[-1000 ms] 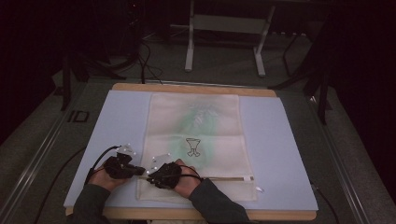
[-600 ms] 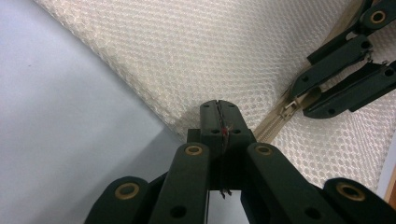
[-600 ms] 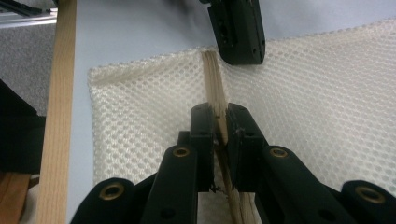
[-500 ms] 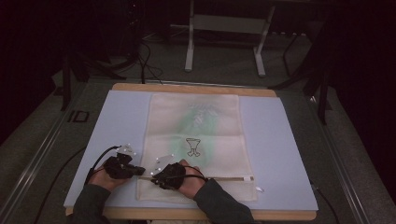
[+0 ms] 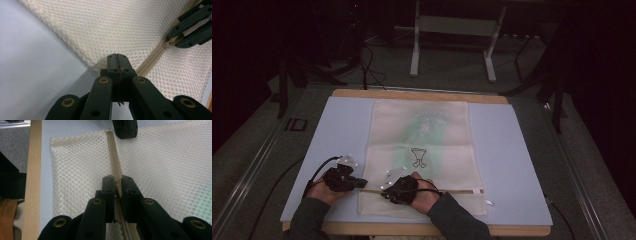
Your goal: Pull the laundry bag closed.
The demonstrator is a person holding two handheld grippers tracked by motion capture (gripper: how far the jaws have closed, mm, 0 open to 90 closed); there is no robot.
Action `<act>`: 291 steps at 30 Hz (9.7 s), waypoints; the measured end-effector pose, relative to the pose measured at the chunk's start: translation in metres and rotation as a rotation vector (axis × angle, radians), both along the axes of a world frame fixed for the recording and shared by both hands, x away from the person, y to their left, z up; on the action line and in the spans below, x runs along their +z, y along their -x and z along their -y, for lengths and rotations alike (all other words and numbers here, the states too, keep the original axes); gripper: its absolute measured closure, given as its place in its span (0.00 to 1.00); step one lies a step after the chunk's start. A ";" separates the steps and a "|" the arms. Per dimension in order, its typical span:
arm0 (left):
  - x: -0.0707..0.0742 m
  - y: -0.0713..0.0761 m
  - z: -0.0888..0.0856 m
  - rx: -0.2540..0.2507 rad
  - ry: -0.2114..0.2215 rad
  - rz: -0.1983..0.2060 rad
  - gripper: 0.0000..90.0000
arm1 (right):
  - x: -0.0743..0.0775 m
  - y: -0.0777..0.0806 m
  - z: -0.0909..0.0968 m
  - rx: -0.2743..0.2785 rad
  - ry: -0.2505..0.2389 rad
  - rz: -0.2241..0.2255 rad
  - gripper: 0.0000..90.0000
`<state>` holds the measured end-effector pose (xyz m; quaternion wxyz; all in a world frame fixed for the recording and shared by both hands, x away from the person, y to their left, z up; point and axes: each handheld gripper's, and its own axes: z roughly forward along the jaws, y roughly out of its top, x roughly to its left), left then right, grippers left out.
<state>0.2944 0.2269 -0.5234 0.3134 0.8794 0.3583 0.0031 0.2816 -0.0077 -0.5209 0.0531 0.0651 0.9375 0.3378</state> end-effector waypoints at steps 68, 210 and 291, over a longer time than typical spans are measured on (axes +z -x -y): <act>0.001 0.001 0.001 -0.007 -0.019 0.012 1.00 | 0.007 0.001 0.055 -0.034 0.046 0.004 0.91; 0.001 0.001 0.002 -0.012 -0.025 0.014 1.00 | 0.007 0.007 0.167 -0.195 0.086 -0.002 0.91; 0.001 0.001 0.002 -0.013 -0.025 0.019 1.00 | 0.020 0.005 0.269 -0.377 0.075 -0.066 0.91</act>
